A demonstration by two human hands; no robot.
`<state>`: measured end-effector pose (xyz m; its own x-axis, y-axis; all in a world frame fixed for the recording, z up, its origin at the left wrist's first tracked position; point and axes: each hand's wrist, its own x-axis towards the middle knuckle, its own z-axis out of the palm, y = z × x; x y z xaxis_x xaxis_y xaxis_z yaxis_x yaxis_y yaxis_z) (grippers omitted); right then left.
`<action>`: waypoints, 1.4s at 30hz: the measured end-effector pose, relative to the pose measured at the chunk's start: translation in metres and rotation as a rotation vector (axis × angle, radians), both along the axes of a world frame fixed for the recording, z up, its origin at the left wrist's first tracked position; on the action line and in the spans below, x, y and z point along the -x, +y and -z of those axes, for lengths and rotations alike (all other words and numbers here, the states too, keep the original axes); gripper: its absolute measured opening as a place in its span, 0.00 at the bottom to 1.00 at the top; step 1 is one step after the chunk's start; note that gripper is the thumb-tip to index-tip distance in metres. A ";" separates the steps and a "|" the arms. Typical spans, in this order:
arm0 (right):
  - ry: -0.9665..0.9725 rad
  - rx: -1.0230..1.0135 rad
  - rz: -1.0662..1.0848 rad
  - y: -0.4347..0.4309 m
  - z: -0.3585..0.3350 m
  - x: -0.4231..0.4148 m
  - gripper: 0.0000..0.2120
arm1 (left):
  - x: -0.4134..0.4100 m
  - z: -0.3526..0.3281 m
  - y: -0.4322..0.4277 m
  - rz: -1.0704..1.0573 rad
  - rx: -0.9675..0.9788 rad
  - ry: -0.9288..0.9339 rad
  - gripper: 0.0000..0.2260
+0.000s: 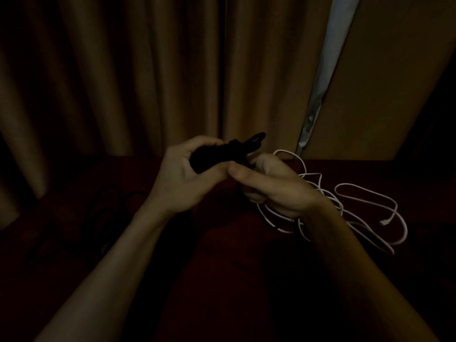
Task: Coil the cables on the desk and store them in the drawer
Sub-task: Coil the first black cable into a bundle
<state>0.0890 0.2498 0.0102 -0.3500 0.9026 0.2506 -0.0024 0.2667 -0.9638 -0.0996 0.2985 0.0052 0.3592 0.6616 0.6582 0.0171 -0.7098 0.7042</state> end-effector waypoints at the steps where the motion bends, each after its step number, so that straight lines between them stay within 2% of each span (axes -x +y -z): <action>1: 0.042 -0.001 -0.020 0.001 0.001 -0.001 0.13 | 0.000 0.000 0.000 0.015 0.029 -0.018 0.12; 4: 0.112 -0.027 -0.086 0.003 0.003 -0.005 0.12 | -0.002 -0.001 -0.002 0.068 0.097 -0.030 0.12; 7: 0.125 -0.065 -0.057 0.002 0.005 -0.004 0.09 | -0.002 -0.001 -0.001 0.132 0.187 -0.096 0.11; 10: 0.106 -0.091 0.063 0.001 0.003 -0.002 0.19 | -0.005 0.001 -0.001 0.217 0.250 -0.118 0.13; 12: 0.039 -0.147 0.062 -0.002 0.000 -0.005 0.27 | -0.007 0.002 -0.003 0.301 0.310 -0.093 0.16; 13: -0.003 -0.186 0.032 -0.004 -0.002 -0.007 0.27 | -0.007 0.001 -0.003 0.345 0.364 -0.082 0.19; 15: -0.066 -0.261 0.006 -0.008 -0.005 -0.005 0.19 | -0.006 -0.002 -0.003 0.441 0.486 -0.058 0.23; 18: -0.028 -0.270 0.005 -0.006 -0.006 0.002 0.09 | -0.006 0.000 -0.001 0.514 0.572 0.001 0.26; 20: -0.017 -0.291 0.074 -0.005 -0.004 0.004 0.12 | -0.008 0.002 -0.002 0.499 0.591 0.038 0.30; 25: 0.024 -0.300 0.247 -0.007 -0.002 0.014 0.16 | 0.001 0.002 0.004 0.580 0.519 0.062 0.23; 28: -0.009 -0.339 0.325 -0.004 -0.001 0.016 0.22 | 0.004 -0.001 0.003 0.563 0.407 0.160 0.18; 30: 0.008 -0.352 0.386 -0.003 -0.001 0.016 0.22 | 0.002 -0.005 -0.002 0.460 0.351 0.195 0.16; 31: 0.028 -0.354 0.423 -0.003 -0.001 0.016 0.21 | 0.001 -0.005 -0.003 0.362 0.315 0.202 0.19; 34: 0.076 -0.332 0.500 -0.001 0.001 0.018 0.19 | -0.006 -0.006 -0.007 0.015 0.016 0.200 0.27; 37: 0.112 -0.318 0.560 -0.001 -0.002 0.019 0.17 | -0.019 0.001 -0.013 -0.025 -0.264 0.203 0.22; 39: 0.109 -0.296 0.597 -0.003 -0.002 0.020 0.19 | -0.025 0.007 -0.012 -0.065 -0.410 0.191 0.20; 42: 0.059 -0.265 0.565 -0.004 -0.002 0.019 0.21 | -0.026 0.011 -0.009 -0.131 -0.480 0.141 0.20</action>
